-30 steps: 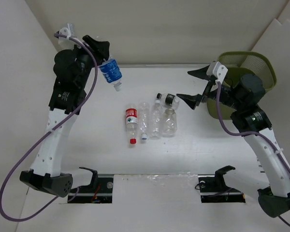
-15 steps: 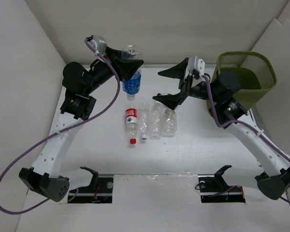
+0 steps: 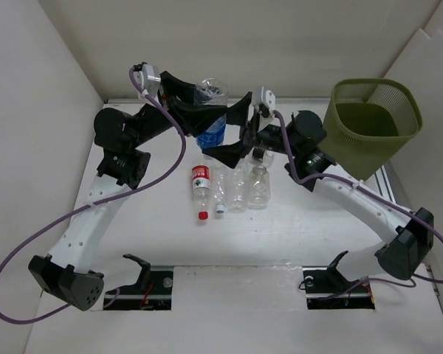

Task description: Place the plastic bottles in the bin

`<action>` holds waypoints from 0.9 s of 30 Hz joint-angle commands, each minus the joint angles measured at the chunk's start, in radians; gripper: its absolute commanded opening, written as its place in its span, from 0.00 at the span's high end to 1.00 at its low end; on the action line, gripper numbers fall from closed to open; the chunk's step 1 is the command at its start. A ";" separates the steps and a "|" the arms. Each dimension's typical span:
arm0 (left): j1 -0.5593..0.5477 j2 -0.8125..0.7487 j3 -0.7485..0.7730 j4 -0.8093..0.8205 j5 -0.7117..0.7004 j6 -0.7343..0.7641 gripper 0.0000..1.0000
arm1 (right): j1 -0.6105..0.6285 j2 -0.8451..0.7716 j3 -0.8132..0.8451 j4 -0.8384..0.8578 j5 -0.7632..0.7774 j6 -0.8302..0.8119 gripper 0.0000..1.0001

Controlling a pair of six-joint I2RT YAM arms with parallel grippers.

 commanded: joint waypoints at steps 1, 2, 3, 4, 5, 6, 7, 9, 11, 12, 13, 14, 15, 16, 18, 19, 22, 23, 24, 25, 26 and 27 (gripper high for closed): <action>-0.010 0.006 -0.004 0.116 0.060 -0.040 1.00 | 0.042 0.030 0.048 0.158 0.006 0.056 0.00; -0.010 0.018 -0.004 0.139 0.078 -0.052 1.00 | 0.042 0.051 0.048 0.170 0.006 0.065 0.00; -0.010 0.018 -0.004 0.153 0.078 -0.076 1.00 | 0.051 0.060 0.048 0.181 0.006 0.065 0.00; -0.010 0.027 -0.004 0.162 0.090 -0.086 1.00 | 0.051 0.060 0.048 0.198 0.006 0.076 0.01; -0.010 0.027 -0.013 0.171 0.090 -0.086 1.00 | 0.051 0.073 0.048 0.219 0.006 0.087 0.12; -0.010 0.038 -0.013 0.172 0.090 -0.095 1.00 | 0.051 0.073 0.048 0.233 0.006 0.087 0.21; -0.010 0.038 -0.013 0.172 0.090 -0.095 1.00 | 0.051 0.073 0.048 0.233 0.015 0.087 0.33; -0.010 0.047 -0.013 0.172 0.090 -0.104 0.95 | 0.051 0.082 0.059 0.233 0.015 0.078 0.83; -0.010 0.047 -0.013 0.149 0.078 -0.095 0.75 | 0.022 0.082 0.059 0.233 0.015 0.078 0.98; -0.010 0.047 -0.013 0.126 0.061 -0.095 0.52 | 0.011 0.082 0.048 0.233 0.015 0.078 1.00; -0.010 0.047 -0.013 0.107 0.019 -0.095 0.11 | -0.016 0.082 0.048 0.224 0.015 0.078 1.00; -0.010 0.047 -0.013 0.089 -0.014 -0.095 0.00 | -0.041 0.082 0.039 0.206 0.015 0.062 1.00; -0.010 0.033 -0.013 0.066 -0.052 -0.081 0.00 | -0.067 0.073 0.030 0.184 0.015 0.052 1.00; -0.010 0.024 -0.001 0.007 -0.151 -0.081 0.00 | -0.102 0.059 0.030 0.140 0.015 0.035 1.00; -0.010 0.000 0.010 -0.064 -0.270 -0.067 0.00 | -0.232 0.044 0.021 0.103 -0.020 0.019 1.00; -0.010 0.000 0.035 -0.156 -0.342 -0.057 0.00 | -0.283 0.025 0.021 0.078 -0.032 0.007 1.00; -0.010 -0.001 0.066 -0.299 -0.595 -0.044 0.00 | -0.490 -0.004 0.045 -0.009 -0.094 -0.014 1.00; -0.010 0.010 0.092 -0.398 -0.641 -0.035 0.00 | -0.539 -0.019 0.054 -0.052 -0.108 -0.031 1.00; -0.010 0.024 0.106 -0.449 -0.717 -0.035 0.00 | -0.635 -0.019 0.054 -0.078 -0.130 -0.044 1.00; -0.010 0.056 0.120 -0.498 -0.752 -0.035 0.00 | -0.682 -0.032 0.066 -0.100 -0.131 -0.056 1.00; -0.010 0.074 0.131 -0.579 -0.773 -0.035 0.00 | -0.728 -0.042 0.067 -0.121 -0.140 -0.077 1.00; -0.010 0.090 0.140 -0.612 -0.802 -0.035 0.00 | -0.822 -0.042 0.067 -0.149 -0.140 -0.077 1.00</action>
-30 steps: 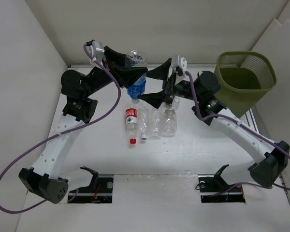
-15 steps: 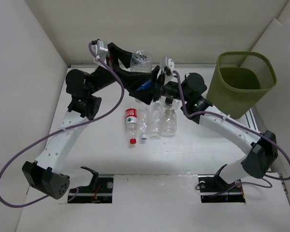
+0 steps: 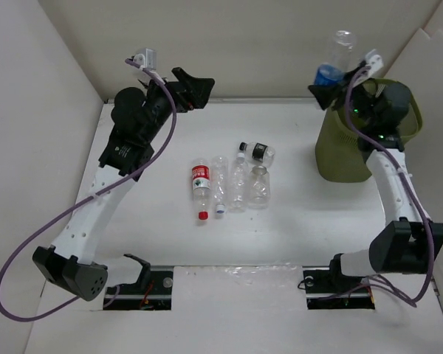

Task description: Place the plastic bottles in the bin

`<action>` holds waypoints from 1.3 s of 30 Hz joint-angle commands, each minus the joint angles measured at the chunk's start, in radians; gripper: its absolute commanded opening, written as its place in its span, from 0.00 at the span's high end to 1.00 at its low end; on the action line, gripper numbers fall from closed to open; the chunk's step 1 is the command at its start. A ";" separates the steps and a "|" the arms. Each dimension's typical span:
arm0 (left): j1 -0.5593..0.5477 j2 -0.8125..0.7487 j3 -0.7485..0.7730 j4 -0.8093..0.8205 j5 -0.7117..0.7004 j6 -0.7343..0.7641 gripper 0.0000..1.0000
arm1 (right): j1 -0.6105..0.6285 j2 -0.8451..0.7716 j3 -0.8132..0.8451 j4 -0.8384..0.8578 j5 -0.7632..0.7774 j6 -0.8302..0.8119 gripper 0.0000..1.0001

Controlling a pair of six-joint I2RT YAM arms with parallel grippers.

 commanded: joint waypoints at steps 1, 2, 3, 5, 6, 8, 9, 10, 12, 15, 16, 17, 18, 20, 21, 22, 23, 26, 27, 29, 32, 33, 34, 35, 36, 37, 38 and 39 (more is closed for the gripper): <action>0.001 0.045 0.056 -0.223 -0.217 0.009 0.00 | -0.158 -0.076 0.037 -0.055 -0.074 -0.066 1.00; 0.001 0.055 0.039 -0.239 -0.231 -0.002 0.00 | -0.201 -0.076 0.037 -0.055 -0.074 -0.079 1.00; 0.001 0.066 0.002 -0.239 -0.251 -0.011 0.00 | -0.270 -0.076 0.028 -0.076 -0.074 -0.079 1.00; 0.001 0.086 -0.030 -0.248 -0.271 -0.031 0.00 | -0.318 -0.063 0.017 -0.077 -0.074 -0.089 1.00; 0.001 0.104 -0.039 -0.277 -0.285 -0.031 0.00 | -0.350 -0.050 0.017 -0.077 -0.056 -0.089 1.00; 0.001 0.105 -0.039 -0.313 -0.296 -0.040 0.00 | -0.378 -0.050 0.017 -0.077 -0.044 -0.098 1.00; 0.001 0.118 -0.039 -0.328 -0.314 -0.054 0.00 | -0.393 -0.050 0.017 -0.077 -0.044 -0.110 1.00; 0.001 0.127 -0.056 -0.360 -0.337 -0.054 0.00 | -0.409 -0.050 0.017 -0.099 -0.027 -0.110 0.94; 0.001 0.128 -0.079 -0.380 -0.355 -0.075 0.00 | -0.449 -0.041 0.006 -0.124 -0.018 -0.125 0.69; 0.001 0.152 -0.121 -0.406 -0.377 -0.106 0.00 | -0.472 -0.041 -0.018 -0.147 0.007 -0.135 0.00; 0.001 0.175 -0.121 -0.417 -0.377 -0.106 0.00 | -0.472 -0.056 -0.018 -0.147 0.021 -0.144 0.00; 0.001 0.189 -0.121 -0.429 -0.368 -0.106 0.00 | -0.472 -0.070 -0.018 -0.164 0.021 -0.144 0.00; 0.001 0.204 -0.121 -0.440 -0.368 -0.106 0.00 | -0.472 -0.081 -0.018 -0.182 0.031 -0.153 0.00; 0.001 0.247 -0.121 -0.467 -0.368 -0.106 0.00 | -0.472 -0.111 -0.003 -0.199 0.031 -0.153 0.00; 0.001 0.261 -0.121 -0.468 -0.359 -0.106 0.00 | -0.472 -0.125 0.006 -0.243 0.044 -0.171 0.00; 0.001 0.273 -0.121 -0.477 -0.359 -0.106 0.00 | -0.463 -0.142 0.025 -0.273 0.056 -0.188 0.00; 0.001 0.296 -0.121 -0.477 -0.349 -0.106 0.00 | -0.463 -0.159 0.035 -0.299 0.067 -0.228 0.00; 0.001 0.327 -0.145 -0.487 -0.334 -0.106 0.00 | -0.406 -0.222 0.075 -0.412 0.110 -0.285 0.00; 0.001 0.327 -0.159 -0.488 -0.343 -0.117 0.00 | -0.386 -0.233 0.086 -0.443 0.110 -0.321 0.00; 0.001 0.339 -0.170 -0.498 -0.352 -0.126 0.00 | -0.322 -0.259 0.086 -0.497 0.120 -0.348 0.00; 0.001 0.364 -0.210 -0.489 -0.325 -0.126 0.00 | -0.239 -0.312 0.053 -0.506 0.156 -0.369 0.00; 0.001 0.364 -0.226 -0.474 -0.316 -0.126 0.00 | -0.220 -0.326 0.022 -0.506 0.156 -0.378 0.00; 0.001 0.376 -0.254 -0.460 -0.316 -0.115 0.00 | -0.199 -0.354 0.004 -0.506 0.172 -0.379 0.00; 0.001 0.387 -0.254 -0.460 -0.316 -0.115 0.00 | -0.159 -0.363 -0.012 -0.497 0.188 -0.379 0.00; 0.001 0.399 -0.265 -0.460 -0.303 -0.115 0.00 | -0.138 -0.363 -0.033 -0.497 0.188 -0.379 0.00; 0.001 0.417 -0.265 -0.451 -0.303 -0.115 0.00 | -0.116 -0.377 -0.033 -0.497 0.205 -0.389 0.00; 0.001 0.417 -0.277 -0.436 -0.287 -0.115 0.01 | -0.096 -0.377 -0.046 -0.497 0.218 -0.389 0.00; 0.001 0.433 -0.292 -0.425 -0.277 -0.115 0.01 | -0.063 -0.377 -0.046 -0.497 0.219 -0.400 0.00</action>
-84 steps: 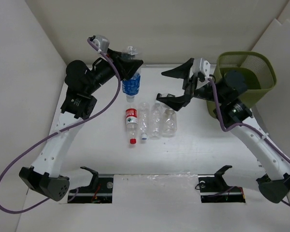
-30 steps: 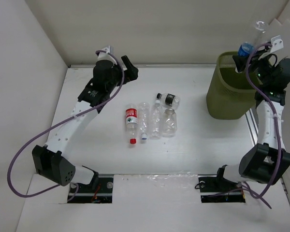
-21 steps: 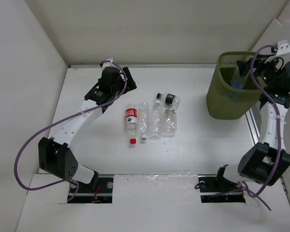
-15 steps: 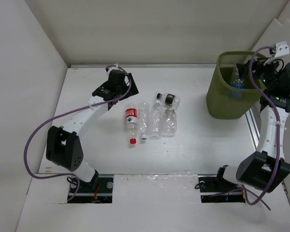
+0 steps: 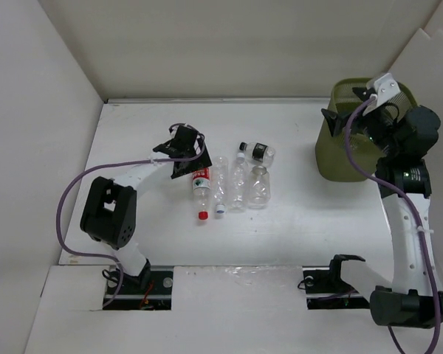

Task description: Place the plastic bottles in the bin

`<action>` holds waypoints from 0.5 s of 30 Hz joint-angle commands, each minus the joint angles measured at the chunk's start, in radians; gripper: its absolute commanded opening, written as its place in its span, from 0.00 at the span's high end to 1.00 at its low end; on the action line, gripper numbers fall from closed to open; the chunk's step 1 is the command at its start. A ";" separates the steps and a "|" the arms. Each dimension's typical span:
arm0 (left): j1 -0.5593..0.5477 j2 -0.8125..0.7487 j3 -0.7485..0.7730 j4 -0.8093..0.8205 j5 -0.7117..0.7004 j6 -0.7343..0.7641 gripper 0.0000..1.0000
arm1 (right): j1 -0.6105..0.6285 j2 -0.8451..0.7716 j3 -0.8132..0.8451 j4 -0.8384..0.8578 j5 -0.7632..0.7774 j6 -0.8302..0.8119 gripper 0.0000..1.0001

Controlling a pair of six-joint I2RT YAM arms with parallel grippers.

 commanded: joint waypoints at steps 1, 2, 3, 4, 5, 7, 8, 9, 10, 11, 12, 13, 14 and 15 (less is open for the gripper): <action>0.001 0.040 -0.030 0.047 0.032 -0.003 0.03 | 0.066 -0.004 -0.033 -0.015 0.060 -0.035 0.00; 0.001 0.051 -0.042 0.067 0.045 -0.003 0.03 | 0.080 -0.004 -0.033 -0.015 0.060 -0.035 0.00; 0.001 0.064 -0.042 0.067 0.055 -0.003 0.03 | 0.106 -0.004 -0.033 -0.015 0.060 -0.035 0.00; 0.001 0.078 -0.042 0.079 0.055 -0.003 0.04 | 0.116 -0.004 -0.033 -0.015 0.060 -0.046 0.00; 0.001 0.107 -0.042 0.080 0.055 -0.003 0.04 | 0.126 -0.004 -0.033 -0.015 0.060 -0.046 0.00; 0.001 0.130 -0.033 0.080 0.055 -0.003 0.04 | 0.144 -0.004 -0.044 -0.015 0.069 -0.055 0.00; 0.001 0.140 -0.033 0.080 0.041 -0.003 0.06 | 0.158 -0.004 -0.044 -0.015 0.069 -0.055 0.00; 0.001 0.156 -0.021 0.080 0.041 -0.003 0.07 | 0.158 -0.015 -0.055 -0.015 0.069 -0.055 0.00; 0.001 0.166 -0.021 0.080 0.020 -0.003 0.11 | 0.167 -0.024 -0.055 -0.015 0.069 -0.055 0.00; 0.001 0.166 -0.021 0.069 0.010 -0.012 0.15 | 0.167 -0.024 -0.064 -0.015 0.069 -0.055 0.00; 0.001 0.178 -0.021 0.069 0.010 -0.012 0.26 | 0.178 -0.038 -0.064 -0.015 0.069 -0.055 0.00; 0.001 0.187 -0.031 0.069 -0.002 -0.021 0.33 | 0.178 -0.052 -0.073 -0.015 0.079 -0.055 0.00; 0.001 0.187 -0.031 0.069 -0.002 -0.021 0.43 | 0.189 -0.052 -0.073 -0.015 0.080 -0.055 0.00; 0.012 0.187 -0.046 0.069 -0.002 -0.021 0.54 | 0.189 -0.063 -0.084 -0.015 0.080 -0.055 0.00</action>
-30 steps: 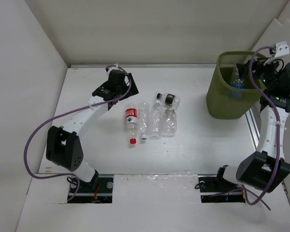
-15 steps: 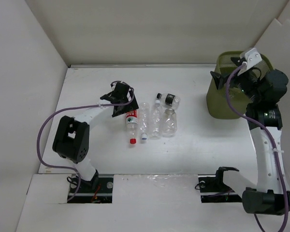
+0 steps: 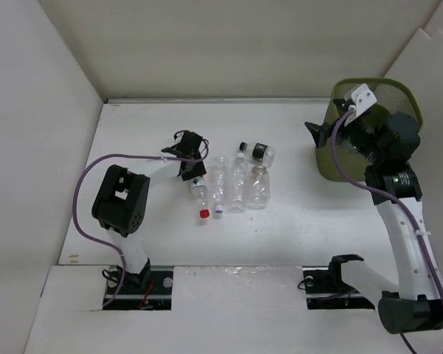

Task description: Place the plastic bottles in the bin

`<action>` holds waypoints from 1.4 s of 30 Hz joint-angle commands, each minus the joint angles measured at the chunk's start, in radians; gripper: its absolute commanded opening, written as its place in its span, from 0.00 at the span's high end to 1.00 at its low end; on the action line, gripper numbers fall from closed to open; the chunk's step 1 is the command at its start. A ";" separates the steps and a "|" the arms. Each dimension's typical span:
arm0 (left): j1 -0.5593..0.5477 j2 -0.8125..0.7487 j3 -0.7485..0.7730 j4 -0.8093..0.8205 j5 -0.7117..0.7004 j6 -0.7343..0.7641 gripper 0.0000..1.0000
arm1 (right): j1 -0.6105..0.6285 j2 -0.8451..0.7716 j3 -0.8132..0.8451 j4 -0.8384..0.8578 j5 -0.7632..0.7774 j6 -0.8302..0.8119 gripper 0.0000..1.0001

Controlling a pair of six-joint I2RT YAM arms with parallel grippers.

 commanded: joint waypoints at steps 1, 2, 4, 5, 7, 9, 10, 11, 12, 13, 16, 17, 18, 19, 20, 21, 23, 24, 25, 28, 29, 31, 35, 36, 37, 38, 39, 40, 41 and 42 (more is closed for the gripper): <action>0.011 0.024 -0.036 -0.012 -0.015 -0.025 0.78 | 0.028 -0.038 -0.009 0.024 0.015 -0.011 0.00; 0.020 0.024 -0.036 -0.023 -0.026 -0.040 0.86 | 0.046 -0.038 -0.009 0.024 0.015 -0.020 0.00; 0.031 -0.012 -0.059 -0.023 -0.044 -0.051 0.93 | 0.065 -0.028 -0.009 0.024 0.015 -0.029 0.00; 0.043 -0.031 -0.071 -0.032 -0.064 -0.051 0.98 | 0.082 -0.028 -0.009 0.015 0.029 -0.029 0.00; 0.043 -0.096 -0.071 -0.061 -0.106 -0.075 1.00 | 0.100 -0.018 -0.009 0.015 0.041 -0.029 0.00; 0.043 -0.144 -0.047 -0.123 -0.184 -0.085 1.00 | 0.128 -0.018 -0.009 0.015 0.042 -0.039 0.00; 0.043 -0.170 -0.032 -0.144 -0.204 -0.109 1.00 | 0.137 -0.009 -0.009 0.015 0.042 -0.039 0.00; 0.043 -0.225 -0.003 -0.176 -0.225 -0.109 1.00 | 0.148 0.000 -0.009 0.015 0.029 -0.048 0.00; 0.043 -0.252 0.014 -0.190 -0.262 -0.109 1.00 | 0.168 0.000 0.000 0.015 0.003 -0.048 0.00; 0.043 -0.279 0.034 -0.206 -0.276 -0.109 1.00 | 0.178 0.009 0.000 0.015 -0.010 -0.048 0.00; 0.043 -0.361 0.126 -0.246 -0.305 -0.082 1.00 | 0.233 0.018 0.020 0.024 -0.020 -0.057 0.00; 0.043 -0.373 0.155 -0.246 -0.296 -0.062 1.00 | 0.249 0.019 0.030 0.024 -0.020 -0.057 0.00; 0.026 -0.396 0.210 -0.246 -0.296 -0.021 1.00 | 0.266 0.019 0.030 0.024 -0.020 -0.057 0.00; 0.014 -0.407 0.237 -0.234 -0.284 0.010 1.00 | 0.305 0.029 0.040 0.024 -0.020 -0.057 0.00; -0.001 -0.420 0.258 -0.215 -0.284 0.041 1.00 | 0.329 0.029 0.051 0.037 -0.020 -0.057 0.00; -0.030 -0.445 0.295 -0.169 -0.269 0.094 1.00 | 0.373 0.040 0.051 0.054 -0.020 -0.057 0.00; -0.052 -0.468 0.323 -0.117 -0.268 0.130 1.00 | 0.414 0.064 0.060 0.085 -0.041 -0.045 0.00; -0.052 -0.479 0.335 -0.093 -0.258 0.142 1.00 | 0.431 0.074 0.060 0.102 -0.050 -0.036 0.00; -0.064 -0.497 0.347 -0.033 -0.239 0.157 1.00 | 0.447 0.092 0.060 0.119 -0.050 -0.011 0.00; -0.064 -0.548 0.348 0.094 -0.111 0.230 1.00 | 0.488 0.123 0.070 0.192 -0.110 0.050 0.00; -0.073 -0.565 0.319 0.197 -0.030 0.266 1.00 | 0.497 0.141 0.059 0.255 -0.138 0.070 0.00; -0.084 -0.598 0.282 0.298 0.033 0.300 1.00 | 0.524 0.161 0.059 0.307 -0.138 0.113 0.00; -0.167 -0.647 0.234 0.470 0.126 0.389 1.00 | 0.565 0.230 0.059 0.401 -0.129 0.182 0.00; -0.182 -0.657 0.222 0.518 0.152 0.409 1.00 | 0.565 0.265 0.059 0.479 -0.129 0.225 0.00; -0.198 -0.657 0.210 0.540 0.193 0.424 1.00 | 0.574 0.282 0.059 0.514 -0.141 0.256 0.00; -0.213 -0.666 0.209 0.558 0.210 0.440 1.00 | 0.574 0.299 0.042 0.565 -0.152 0.289 0.00; -0.236 -0.666 0.200 0.584 0.222 0.463 1.00 | 0.574 0.334 0.042 0.672 -0.152 0.358 0.00; -0.236 -0.666 0.191 0.595 0.257 0.463 1.00 | 0.574 0.353 0.031 0.720 -0.167 0.391 0.00; -0.245 -0.666 0.191 0.595 0.282 0.463 1.00 | 0.574 0.371 0.031 0.766 -0.181 0.420 0.00; -0.245 -0.666 0.191 0.612 0.304 0.463 1.00 | 0.585 0.388 0.031 0.810 -0.181 0.469 0.00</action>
